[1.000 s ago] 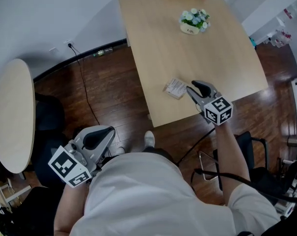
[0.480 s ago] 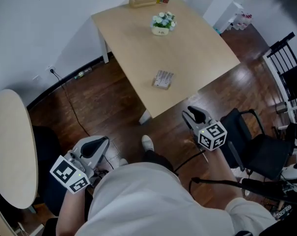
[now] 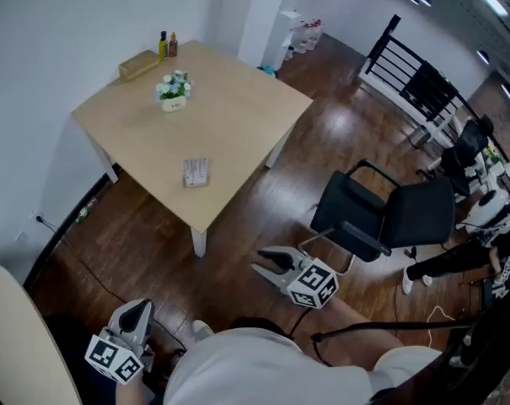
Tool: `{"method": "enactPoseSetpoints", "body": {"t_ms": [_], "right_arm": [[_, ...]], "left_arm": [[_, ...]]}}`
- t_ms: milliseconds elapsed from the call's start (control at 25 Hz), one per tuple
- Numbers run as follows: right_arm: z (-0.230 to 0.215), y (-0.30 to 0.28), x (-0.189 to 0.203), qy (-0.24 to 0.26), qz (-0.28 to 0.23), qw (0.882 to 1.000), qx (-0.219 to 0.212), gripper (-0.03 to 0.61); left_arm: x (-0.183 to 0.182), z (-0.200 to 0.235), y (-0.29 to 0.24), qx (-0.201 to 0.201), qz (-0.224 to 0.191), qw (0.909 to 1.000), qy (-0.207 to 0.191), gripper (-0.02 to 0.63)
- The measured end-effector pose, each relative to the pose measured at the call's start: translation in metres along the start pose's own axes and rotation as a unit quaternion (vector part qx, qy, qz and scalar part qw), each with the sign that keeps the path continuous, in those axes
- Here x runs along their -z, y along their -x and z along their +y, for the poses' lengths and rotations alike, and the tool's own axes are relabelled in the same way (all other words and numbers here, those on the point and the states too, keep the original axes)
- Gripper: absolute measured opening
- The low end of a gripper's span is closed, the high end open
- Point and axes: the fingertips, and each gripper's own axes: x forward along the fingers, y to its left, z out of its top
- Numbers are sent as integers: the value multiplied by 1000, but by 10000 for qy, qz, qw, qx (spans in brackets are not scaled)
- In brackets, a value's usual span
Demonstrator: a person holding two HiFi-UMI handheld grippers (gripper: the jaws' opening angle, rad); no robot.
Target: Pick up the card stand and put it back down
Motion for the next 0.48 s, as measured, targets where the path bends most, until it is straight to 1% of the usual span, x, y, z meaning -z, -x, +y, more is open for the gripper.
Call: {"method": "enactPoseSetpoints", "body": {"t_ms": [160, 400, 480], "right_arm": [[-6, 33, -7, 129, -223, 9996, 131, 133], [-17, 95, 11, 126, -371, 9987, 333, 133], [-18, 110, 20, 129, -392, 9983, 409, 133]], "left_arm": [[-6, -22, -23, 107, -20, 9999, -103, -6], [-9, -79, -63, 425, 77, 9987, -283, -6], [-11, -97, -74, 487, 52, 9984, -292, -6]]}}
